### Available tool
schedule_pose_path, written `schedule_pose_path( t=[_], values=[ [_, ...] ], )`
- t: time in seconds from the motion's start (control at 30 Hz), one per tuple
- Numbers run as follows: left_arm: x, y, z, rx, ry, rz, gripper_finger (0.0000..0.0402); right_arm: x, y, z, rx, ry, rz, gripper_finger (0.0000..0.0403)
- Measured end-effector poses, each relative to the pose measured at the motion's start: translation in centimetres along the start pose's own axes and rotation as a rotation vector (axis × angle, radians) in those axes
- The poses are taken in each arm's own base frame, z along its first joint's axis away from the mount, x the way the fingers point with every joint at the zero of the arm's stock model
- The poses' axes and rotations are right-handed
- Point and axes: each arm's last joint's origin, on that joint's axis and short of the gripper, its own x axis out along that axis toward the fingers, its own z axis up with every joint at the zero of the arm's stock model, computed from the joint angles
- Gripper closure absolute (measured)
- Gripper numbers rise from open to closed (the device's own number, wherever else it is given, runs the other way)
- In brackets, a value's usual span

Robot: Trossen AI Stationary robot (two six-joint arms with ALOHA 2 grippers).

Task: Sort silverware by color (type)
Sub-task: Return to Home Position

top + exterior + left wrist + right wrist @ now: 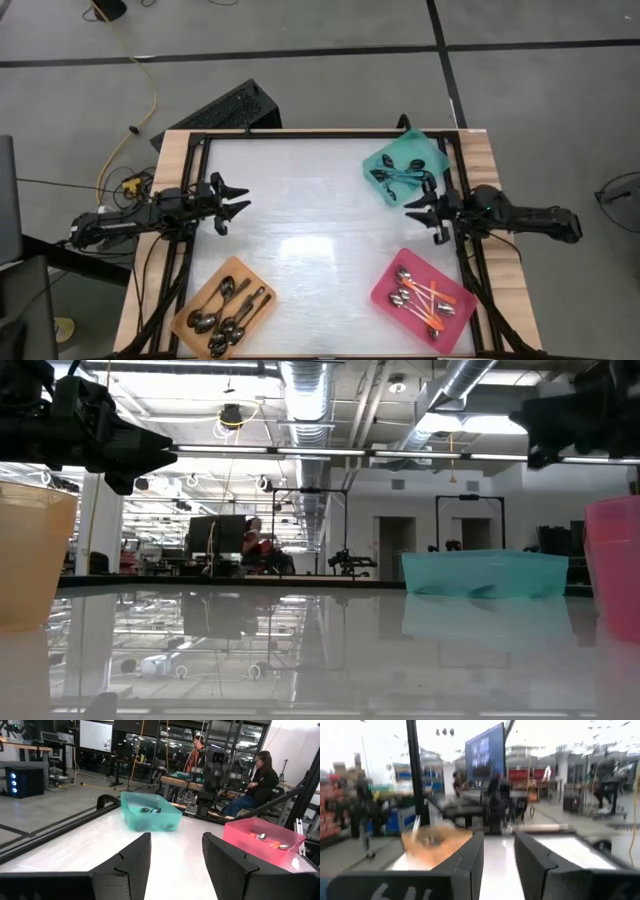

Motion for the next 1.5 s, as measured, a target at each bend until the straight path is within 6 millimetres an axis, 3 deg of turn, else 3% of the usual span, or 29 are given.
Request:
schedule_pose_path(
  t=[0.07, 0.37, 1.5],
  values=[
    [0.0, 0.0, 0.0, 0.000, 0.001, -0.001, 0.0237, 0.2, 0.0, -1.6, -0.016, 0.010, 0.009, 0.0281],
    [0.0, 0.0, 0.0, 0.001, 0.001, 0.000, 0.0237, 0.2, 0.0, -2.0, -0.081, 0.030, -0.217, 0.0281],
    [0.0, 0.0, 0.0, 0.000, 0.000, 0.002, 0.0237, 0.1, 0.1, -3.4, -0.101, 0.170, -0.199, 0.0281]
  ],
)
